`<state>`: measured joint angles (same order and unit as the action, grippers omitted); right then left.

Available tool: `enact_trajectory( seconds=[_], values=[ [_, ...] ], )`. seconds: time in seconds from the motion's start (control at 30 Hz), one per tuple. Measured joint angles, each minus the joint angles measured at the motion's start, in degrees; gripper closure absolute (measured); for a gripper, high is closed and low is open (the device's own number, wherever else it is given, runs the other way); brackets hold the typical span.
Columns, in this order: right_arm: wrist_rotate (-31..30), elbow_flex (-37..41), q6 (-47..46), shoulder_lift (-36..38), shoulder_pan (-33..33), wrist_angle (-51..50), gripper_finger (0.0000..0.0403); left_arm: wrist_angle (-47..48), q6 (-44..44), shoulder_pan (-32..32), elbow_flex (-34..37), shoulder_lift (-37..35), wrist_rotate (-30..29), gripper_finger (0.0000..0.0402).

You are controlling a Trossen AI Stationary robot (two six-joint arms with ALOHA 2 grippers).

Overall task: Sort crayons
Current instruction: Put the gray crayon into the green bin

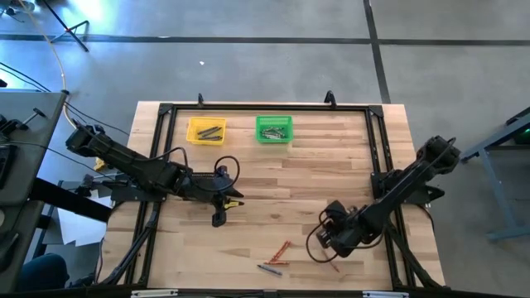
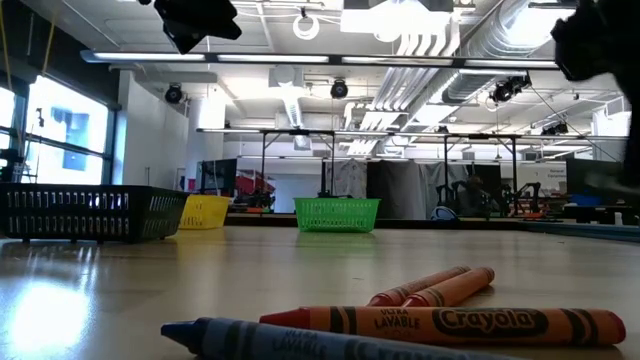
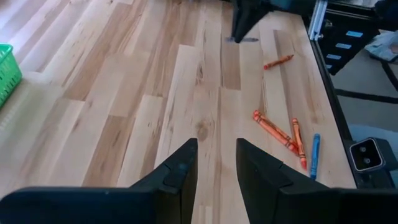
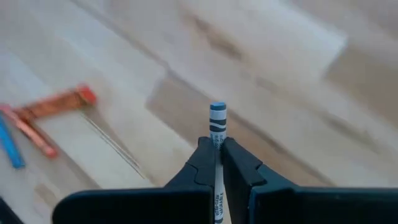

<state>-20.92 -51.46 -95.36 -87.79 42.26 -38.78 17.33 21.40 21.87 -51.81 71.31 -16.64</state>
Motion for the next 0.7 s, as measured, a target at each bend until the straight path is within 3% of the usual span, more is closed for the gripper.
enact_trajectory(
  seconds=[0.2, 0.47, 0.57, 0.7],
  values=[
    [-7.2, 0.0, 8.9, 3.8, -3.8, 0.2, 0.0402, 0.0, -0.6, -0.1, 0.0, 0.0, -0.8, 0.0304],
    [-15.1, -0.1, 28.4, 9.8, -14.3, 0.4, 0.0400, -0.3, -6.3, -2.7, 0.0, 0.0, -9.5, 0.0304],
    [-14.9, -0.1, 34.2, 12.1, -19.4, 0.4, 0.0401, -0.5, -8.4, -4.8, 0.0, 0.0, -10.1, 0.0304],
    [-8.8, -0.2, 39.3, 13.3, -24.3, 0.4, 0.0401, -0.5, -8.2, -7.2, 0.0, 0.0, -9.3, 0.0304]
  ],
)
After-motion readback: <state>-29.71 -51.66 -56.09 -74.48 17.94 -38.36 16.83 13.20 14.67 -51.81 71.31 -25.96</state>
